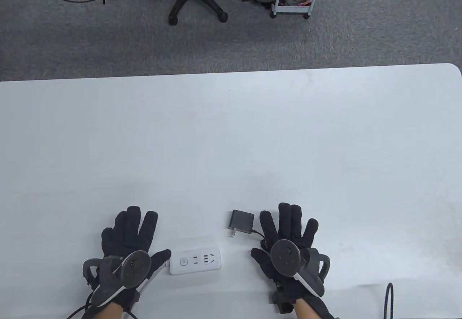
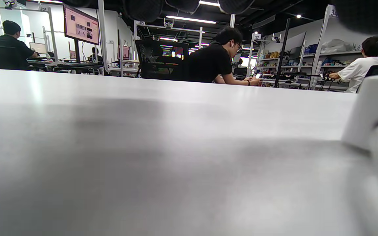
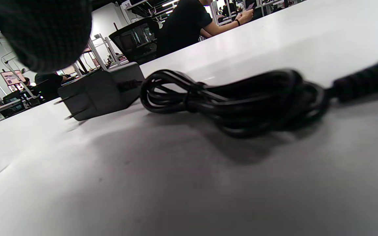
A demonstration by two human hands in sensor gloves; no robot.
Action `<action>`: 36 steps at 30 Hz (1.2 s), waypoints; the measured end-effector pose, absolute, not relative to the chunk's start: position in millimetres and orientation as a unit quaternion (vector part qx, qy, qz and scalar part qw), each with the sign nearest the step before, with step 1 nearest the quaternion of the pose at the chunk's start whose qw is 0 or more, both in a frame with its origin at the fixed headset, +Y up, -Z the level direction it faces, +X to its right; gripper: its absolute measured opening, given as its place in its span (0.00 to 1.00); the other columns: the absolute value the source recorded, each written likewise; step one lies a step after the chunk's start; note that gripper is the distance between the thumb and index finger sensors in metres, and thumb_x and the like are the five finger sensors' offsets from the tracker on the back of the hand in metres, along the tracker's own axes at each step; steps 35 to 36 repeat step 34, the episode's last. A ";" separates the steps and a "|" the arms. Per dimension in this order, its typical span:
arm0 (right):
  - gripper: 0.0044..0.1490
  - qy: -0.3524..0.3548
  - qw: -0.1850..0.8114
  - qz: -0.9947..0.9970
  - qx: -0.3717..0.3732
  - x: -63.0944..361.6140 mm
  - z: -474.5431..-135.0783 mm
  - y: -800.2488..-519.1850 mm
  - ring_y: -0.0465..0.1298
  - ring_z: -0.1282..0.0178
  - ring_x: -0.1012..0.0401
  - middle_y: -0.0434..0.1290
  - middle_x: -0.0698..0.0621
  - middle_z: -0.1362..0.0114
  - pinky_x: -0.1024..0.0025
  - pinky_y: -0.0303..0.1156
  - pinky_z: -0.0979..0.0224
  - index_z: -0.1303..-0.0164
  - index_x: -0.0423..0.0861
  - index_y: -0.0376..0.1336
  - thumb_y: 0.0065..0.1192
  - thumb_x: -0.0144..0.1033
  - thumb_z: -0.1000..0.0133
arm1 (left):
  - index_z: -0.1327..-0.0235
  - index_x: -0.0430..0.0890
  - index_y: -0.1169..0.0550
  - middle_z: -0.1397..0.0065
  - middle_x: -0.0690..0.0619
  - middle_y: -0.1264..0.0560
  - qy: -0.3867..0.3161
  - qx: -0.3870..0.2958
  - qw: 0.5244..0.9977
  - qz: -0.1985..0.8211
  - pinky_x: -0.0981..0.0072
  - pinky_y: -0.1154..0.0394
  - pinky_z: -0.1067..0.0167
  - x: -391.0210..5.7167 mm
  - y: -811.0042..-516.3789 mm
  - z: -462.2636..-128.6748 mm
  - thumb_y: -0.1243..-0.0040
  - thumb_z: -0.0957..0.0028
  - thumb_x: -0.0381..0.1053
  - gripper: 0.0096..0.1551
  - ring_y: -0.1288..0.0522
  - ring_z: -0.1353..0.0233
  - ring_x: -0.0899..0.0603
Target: Remove the power adapter from the power strip
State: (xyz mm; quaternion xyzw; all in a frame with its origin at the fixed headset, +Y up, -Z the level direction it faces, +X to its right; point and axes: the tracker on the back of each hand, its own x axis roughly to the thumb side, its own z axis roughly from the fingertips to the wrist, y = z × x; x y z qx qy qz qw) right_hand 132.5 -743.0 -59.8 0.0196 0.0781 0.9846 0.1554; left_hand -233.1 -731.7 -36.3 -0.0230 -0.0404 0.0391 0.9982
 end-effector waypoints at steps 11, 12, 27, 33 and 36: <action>0.61 0.090 0.173 0.981 0.014 134.7 -61.0 -744.6 0.19 0.17 0.58 0.15 0.58 0.22 0.44 0.15 0.24 0.35 0.73 0.22 0.60 0.66 0.57 | 0.17 0.59 0.50 0.10 0.45 0.56 -0.037 -0.048 0.998 0.032 0.23 0.49 0.27 -236.9 -738.2 -39.3 0.46 0.61 0.79 0.59 0.52 0.12 0.29; 0.61 0.089 0.173 0.981 0.016 134.4 -60.8 -744.3 0.19 0.17 0.58 0.15 0.58 0.22 0.44 0.15 0.24 0.35 0.73 0.22 0.60 0.66 0.57 | 0.17 0.58 0.50 0.10 0.45 0.56 -0.037 -0.049 0.998 0.032 0.23 0.49 0.27 -237.1 -738.5 -39.4 0.46 0.61 0.79 0.59 0.52 0.12 0.29; 0.61 0.100 0.187 0.977 0.017 134.8 -60.9 -745.4 0.19 0.17 0.58 0.15 0.58 0.22 0.44 0.15 0.24 0.36 0.73 0.21 0.59 0.67 0.57 | 0.17 0.59 0.50 0.10 0.46 0.56 -0.040 -0.050 0.997 0.043 0.23 0.50 0.27 -238.6 -739.1 -39.7 0.46 0.61 0.78 0.59 0.52 0.12 0.29; 0.61 0.106 0.190 0.976 0.017 134.9 -61.7 -746.4 0.19 0.17 0.58 0.15 0.58 0.22 0.44 0.15 0.24 0.36 0.73 0.21 0.59 0.67 0.57 | 0.17 0.59 0.51 0.10 0.46 0.56 -0.037 -0.050 0.997 0.050 0.23 0.50 0.27 -240.4 -738.1 -40.2 0.46 0.60 0.78 0.59 0.52 0.12 0.29; 0.61 0.108 0.191 0.975 0.017 134.9 -61.8 -746.4 0.19 0.17 0.58 0.15 0.58 0.22 0.44 0.15 0.24 0.36 0.73 0.21 0.59 0.67 0.57 | 0.17 0.59 0.51 0.10 0.46 0.56 -0.038 -0.051 0.997 0.049 0.23 0.50 0.27 -240.3 -738.1 -40.2 0.46 0.61 0.78 0.59 0.52 0.12 0.29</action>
